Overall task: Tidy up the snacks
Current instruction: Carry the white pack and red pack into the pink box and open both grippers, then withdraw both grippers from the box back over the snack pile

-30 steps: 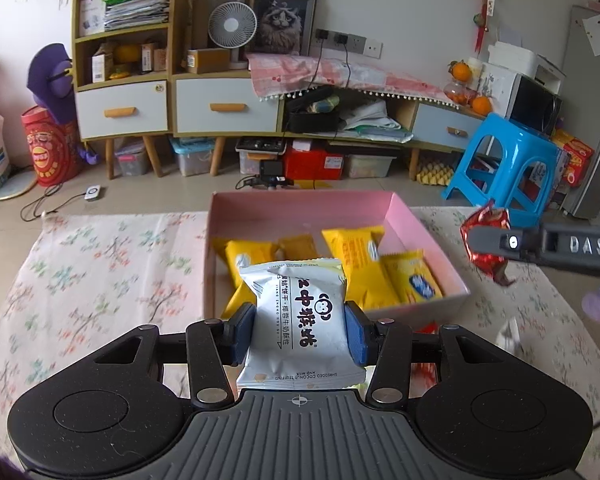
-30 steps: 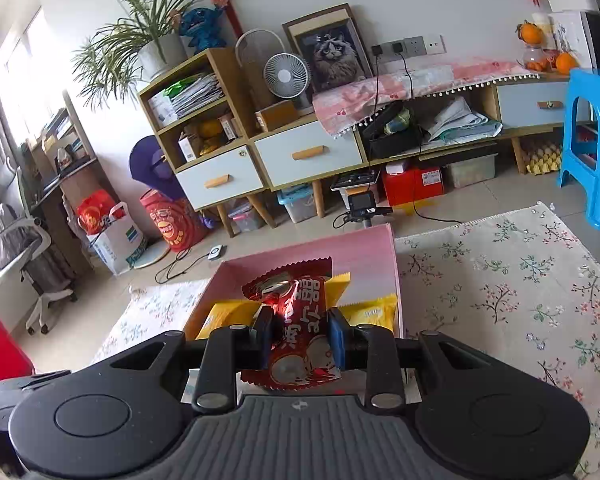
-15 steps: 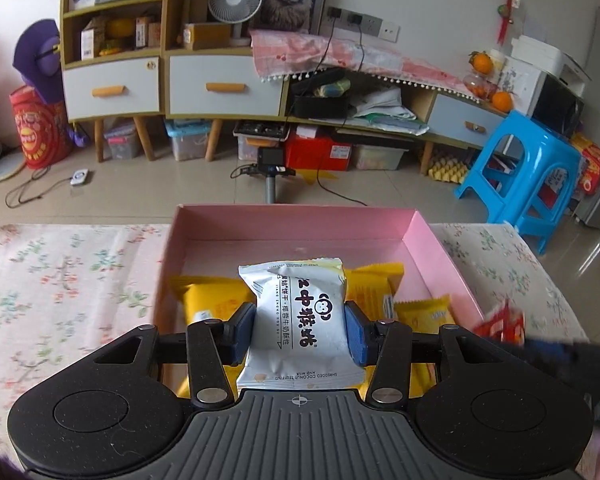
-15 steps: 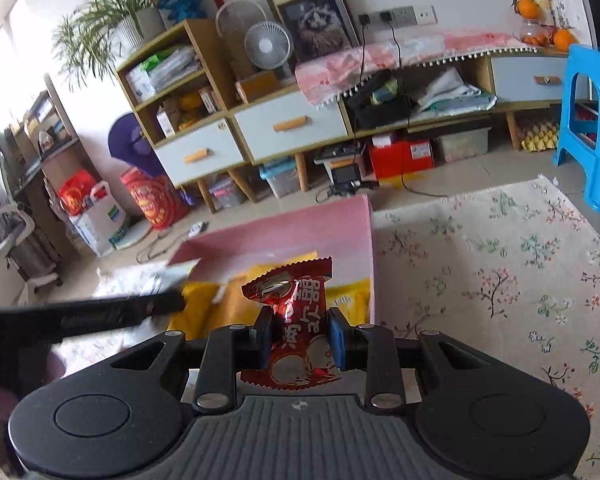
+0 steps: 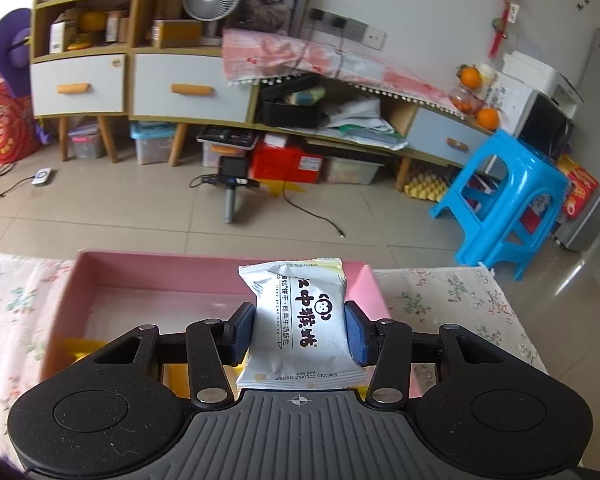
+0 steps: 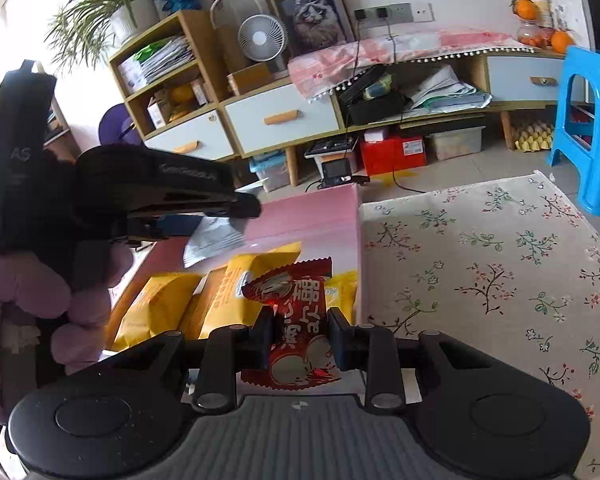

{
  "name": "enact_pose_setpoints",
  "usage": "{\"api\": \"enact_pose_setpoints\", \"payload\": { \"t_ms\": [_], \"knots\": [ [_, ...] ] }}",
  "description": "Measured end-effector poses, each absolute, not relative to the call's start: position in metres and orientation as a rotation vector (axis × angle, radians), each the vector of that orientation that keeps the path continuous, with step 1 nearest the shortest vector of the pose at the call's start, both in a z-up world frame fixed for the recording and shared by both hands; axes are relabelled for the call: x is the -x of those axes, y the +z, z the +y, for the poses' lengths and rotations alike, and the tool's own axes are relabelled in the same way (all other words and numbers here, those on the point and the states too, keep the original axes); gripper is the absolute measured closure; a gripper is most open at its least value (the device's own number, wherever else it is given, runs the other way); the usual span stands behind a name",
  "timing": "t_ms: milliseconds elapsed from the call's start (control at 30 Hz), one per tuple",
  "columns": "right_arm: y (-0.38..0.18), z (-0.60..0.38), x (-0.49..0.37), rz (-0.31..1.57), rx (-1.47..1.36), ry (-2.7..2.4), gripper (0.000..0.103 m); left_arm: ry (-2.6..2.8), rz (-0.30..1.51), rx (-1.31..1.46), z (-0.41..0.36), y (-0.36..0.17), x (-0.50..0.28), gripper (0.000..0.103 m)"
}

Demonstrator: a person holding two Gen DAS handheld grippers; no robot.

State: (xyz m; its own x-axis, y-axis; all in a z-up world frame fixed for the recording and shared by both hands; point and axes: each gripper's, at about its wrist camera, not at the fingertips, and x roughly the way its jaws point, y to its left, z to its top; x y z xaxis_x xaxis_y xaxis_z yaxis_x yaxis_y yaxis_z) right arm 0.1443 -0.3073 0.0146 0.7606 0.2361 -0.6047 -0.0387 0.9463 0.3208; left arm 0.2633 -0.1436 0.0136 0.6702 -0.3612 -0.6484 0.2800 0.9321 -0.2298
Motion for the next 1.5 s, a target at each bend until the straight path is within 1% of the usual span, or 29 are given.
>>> {"api": "enact_pose_setpoints", "payload": {
  "t_ms": [200,267,333,400,433,467,533,600,667,733,767,867,1000,1100,1167,1200,1267,1400,1500],
  "knots": [
    [0.009,-0.315,-0.147,0.680,-0.349,0.125,0.084,-0.357,0.768,0.135,-0.159,0.003,-0.274,0.058],
    [0.008,-0.317,-0.147,0.676,-0.368,0.120,0.081,-0.350,0.774,0.155,-0.160,0.001,-0.276,0.058],
    [0.008,-0.320,-0.148,0.675,-0.396,0.116,0.081,-0.344,0.781,0.181,-0.160,-0.002,-0.278,0.056],
    [0.009,-0.322,-0.148,0.673,-0.414,0.115,0.076,-0.326,0.786,0.206,-0.158,-0.005,-0.279,0.052],
    [0.010,-0.322,-0.148,0.671,-0.418,0.113,0.069,-0.322,0.786,0.213,-0.156,-0.005,-0.278,0.050],
    [0.011,-0.323,-0.147,0.668,-0.419,0.108,0.065,-0.321,0.785,0.217,-0.155,-0.005,-0.277,0.048],
    [0.011,-0.324,-0.147,0.667,-0.423,0.104,0.063,-0.321,0.784,0.224,-0.151,-0.004,-0.275,0.039],
    [0.012,-0.326,-0.147,0.671,-0.437,0.100,0.058,-0.333,0.793,0.228,-0.147,-0.003,-0.273,0.035],
    [0.013,-0.327,-0.148,0.670,-0.448,0.094,0.054,-0.334,0.802,0.224,-0.142,-0.002,-0.269,0.034],
    [0.015,-0.326,-0.147,0.669,-0.452,0.095,0.050,-0.331,0.810,0.218,-0.137,-0.001,-0.264,0.031],
    [0.016,-0.327,-0.146,0.669,-0.453,0.098,0.047,-0.330,0.812,0.213,-0.135,0.000,-0.262,0.031],
    [0.019,-0.325,-0.144,0.668,-0.447,0.105,0.040,-0.328,0.810,0.194,-0.127,0.002,-0.251,0.030],
    [0.023,-0.320,-0.139,0.670,-0.409,0.110,0.037,-0.324,0.804,0.166,-0.117,0.004,-0.236,0.027],
    [0.028,-0.315,-0.135,0.669,-0.389,0.117,0.033,-0.318,0.799,0.159,-0.106,0.007,-0.225,0.027],
    [0.031,-0.313,-0.132,0.665,-0.376,0.125,0.028,-0.311,0.796,0.156,-0.098,0.009,-0.215,0.026],
    [0.033,-0.312,-0.131,0.663,-0.368,0.128,0.027,-0.306,0.792,0.156,-0.094,0.010,-0.210,0.026],
    [0.036,-0.309,-0.127,0.663,-0.351,0.133,0.022,-0.297,0.781,0.153,-0.084,0.013,-0.199,0.022],
    [0.039,-0.306,-0.120,0.675,-0.339,0.144,0.020,-0.284,0.756,0.147,-0.065,0.018,-0.176,0.017],
    [0.039,-0.302,-0.115,0.692,-0.325,0.141,0.016,-0.276,0.749,0.126,-0.052,0.018,-0.159,0.015]
  ]
}}
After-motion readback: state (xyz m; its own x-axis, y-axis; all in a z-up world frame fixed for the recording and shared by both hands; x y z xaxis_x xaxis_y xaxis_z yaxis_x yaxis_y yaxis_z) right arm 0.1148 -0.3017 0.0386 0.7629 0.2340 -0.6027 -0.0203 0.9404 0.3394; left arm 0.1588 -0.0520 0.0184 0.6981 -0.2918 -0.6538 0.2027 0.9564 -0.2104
